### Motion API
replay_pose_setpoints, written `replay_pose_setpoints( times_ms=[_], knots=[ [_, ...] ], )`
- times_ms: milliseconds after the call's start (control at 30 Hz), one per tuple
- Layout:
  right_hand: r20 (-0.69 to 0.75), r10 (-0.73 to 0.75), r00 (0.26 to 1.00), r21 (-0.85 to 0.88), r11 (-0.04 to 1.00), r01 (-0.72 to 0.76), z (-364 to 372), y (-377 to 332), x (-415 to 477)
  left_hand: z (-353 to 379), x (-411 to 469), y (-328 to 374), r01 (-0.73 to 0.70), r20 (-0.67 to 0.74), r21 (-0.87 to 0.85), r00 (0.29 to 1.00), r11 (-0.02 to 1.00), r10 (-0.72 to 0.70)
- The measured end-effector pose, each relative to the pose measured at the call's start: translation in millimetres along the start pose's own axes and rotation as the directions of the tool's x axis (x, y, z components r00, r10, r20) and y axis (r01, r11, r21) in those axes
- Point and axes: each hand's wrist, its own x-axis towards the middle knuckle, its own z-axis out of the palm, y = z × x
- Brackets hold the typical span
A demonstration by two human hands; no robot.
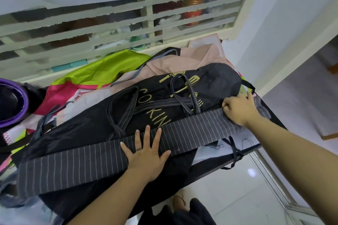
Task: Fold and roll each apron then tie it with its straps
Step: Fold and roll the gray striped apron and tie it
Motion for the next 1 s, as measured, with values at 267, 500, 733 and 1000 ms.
replay_pose_setpoints(
  times_ms=[267, 500, 733, 1000],
  knots=[
    [-0.446, -0.158, 0.881, 0.144, 0.959, 0.245, 36.6, -73.6, -49.9, 1.9, 1.1, 0.0, 0.000, -0.008, -0.015, 1.000, 1.000, 0.000],
    [-0.034, 0.122, 0.992, 0.088, 0.989, -0.119, 62.0, -16.6, -51.5, 4.1, 2.4, -0.4, -0.006, -0.031, -0.025, 1.000, 1.000, 0.006],
    [0.111, 0.210, 0.971, 0.165, 0.960, -0.226, 46.3, 5.0, -37.2, 5.8, 3.6, -2.0, -0.023, -0.046, -0.043, 0.999, 0.999, 0.021],
    [-0.344, -0.541, 0.768, 0.194, 0.759, 0.622, 32.8, -85.9, -91.2, 18.1, -21.3, -31.0, -0.233, -0.286, 0.069, 0.927, 0.970, 0.243]
  ],
)
